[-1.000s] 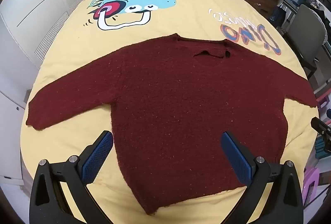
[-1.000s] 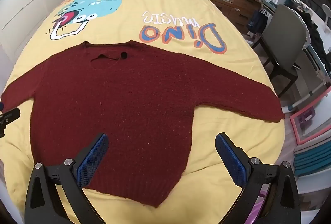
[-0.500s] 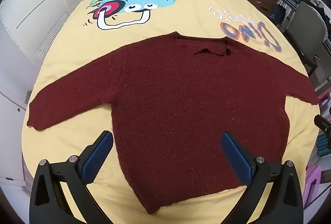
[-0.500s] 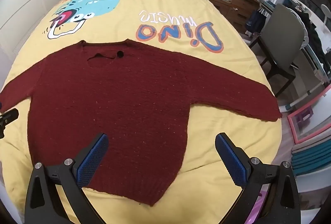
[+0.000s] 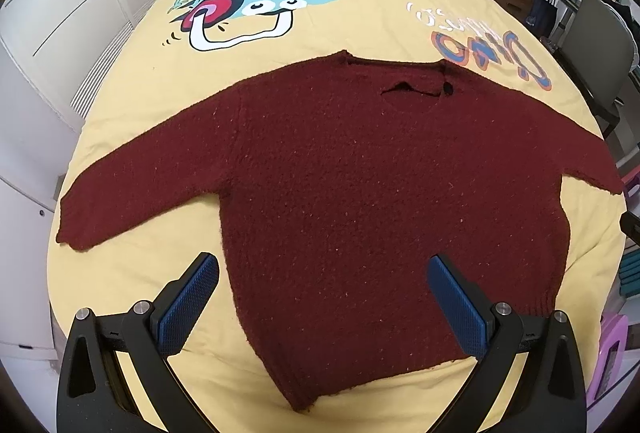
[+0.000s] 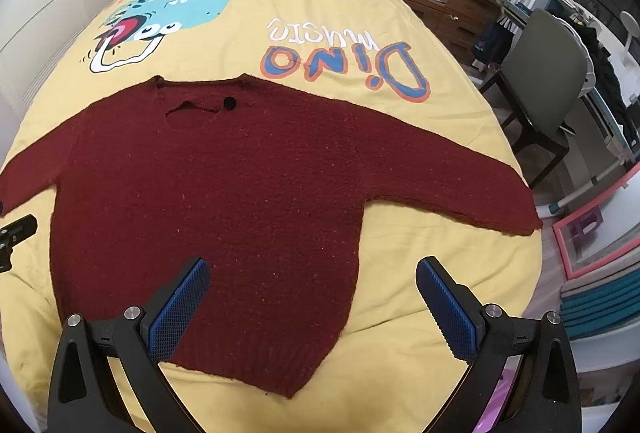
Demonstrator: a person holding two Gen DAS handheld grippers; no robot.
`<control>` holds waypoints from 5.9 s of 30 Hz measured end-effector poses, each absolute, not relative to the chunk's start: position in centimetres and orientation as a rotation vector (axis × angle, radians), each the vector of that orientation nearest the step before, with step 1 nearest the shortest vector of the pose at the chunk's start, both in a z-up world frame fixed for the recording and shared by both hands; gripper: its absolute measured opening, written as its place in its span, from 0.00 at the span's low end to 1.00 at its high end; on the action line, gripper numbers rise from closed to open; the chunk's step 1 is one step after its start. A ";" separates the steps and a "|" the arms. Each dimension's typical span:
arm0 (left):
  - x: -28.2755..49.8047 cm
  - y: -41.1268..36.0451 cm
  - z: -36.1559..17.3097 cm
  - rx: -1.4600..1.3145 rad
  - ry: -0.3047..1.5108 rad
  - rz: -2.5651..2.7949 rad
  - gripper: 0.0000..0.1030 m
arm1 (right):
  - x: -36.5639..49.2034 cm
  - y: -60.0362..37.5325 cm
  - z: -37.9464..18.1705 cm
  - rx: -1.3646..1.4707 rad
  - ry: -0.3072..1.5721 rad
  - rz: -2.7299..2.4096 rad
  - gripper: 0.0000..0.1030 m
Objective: Fold small clothes
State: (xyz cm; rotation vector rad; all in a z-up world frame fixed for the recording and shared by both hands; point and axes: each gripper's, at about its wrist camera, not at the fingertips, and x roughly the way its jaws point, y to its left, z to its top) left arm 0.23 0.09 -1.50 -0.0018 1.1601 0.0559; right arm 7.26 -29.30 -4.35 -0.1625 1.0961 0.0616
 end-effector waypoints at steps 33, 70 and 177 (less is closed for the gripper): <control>-0.2 0.4 -2.0 0.009 1.178 0.045 0.99 | 7.1 -29.0 -4.7 -0.196 1.111 0.053 1.00; 0.8 0.3 -2.4 0.045 1.187 0.054 0.99 | 10.1 -32.5 -5.9 -0.113 1.073 0.044 1.00; 10.3 7.0 -9.4 -0.074 1.257 -0.004 0.99 | 20.3 -33.7 -19.3 -0.078 1.288 0.107 0.74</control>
